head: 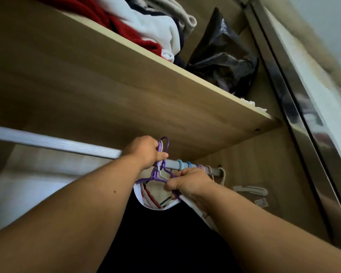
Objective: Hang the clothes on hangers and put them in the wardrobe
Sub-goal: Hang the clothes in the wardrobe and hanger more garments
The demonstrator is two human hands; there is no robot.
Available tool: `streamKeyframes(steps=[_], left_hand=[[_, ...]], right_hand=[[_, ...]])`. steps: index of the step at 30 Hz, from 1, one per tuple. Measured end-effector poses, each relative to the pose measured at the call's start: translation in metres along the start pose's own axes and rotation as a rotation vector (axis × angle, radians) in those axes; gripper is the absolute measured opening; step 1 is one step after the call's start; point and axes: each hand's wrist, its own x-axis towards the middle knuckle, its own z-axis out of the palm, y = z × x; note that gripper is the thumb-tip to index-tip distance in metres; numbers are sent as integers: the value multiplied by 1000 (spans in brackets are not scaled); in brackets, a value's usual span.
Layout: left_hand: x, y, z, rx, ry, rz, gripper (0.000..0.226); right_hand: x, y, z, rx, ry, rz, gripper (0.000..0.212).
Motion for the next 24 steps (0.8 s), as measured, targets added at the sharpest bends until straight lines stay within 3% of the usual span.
streamKeyframes(steps=[8, 12, 16, 21, 24], left_hand=[[1, -1, 2, 399, 35, 34, 55], [-7, -8, 6, 428, 89, 51, 82], [-14, -11, 3, 481, -35, 105, 69], [-25, -16, -3, 527, -45, 51, 61], [-33, -17, -3, 499, -75, 13, 68]], right_hand=[[7, 13, 9, -161, 25, 17, 11], [2, 24, 6, -346, 5, 50, 34], [-3, 25, -4, -404, -80, 0, 60], [-17, 16, -10, -509, -163, -17, 34], [-29, 16, -21, -511, -112, -72, 47]])
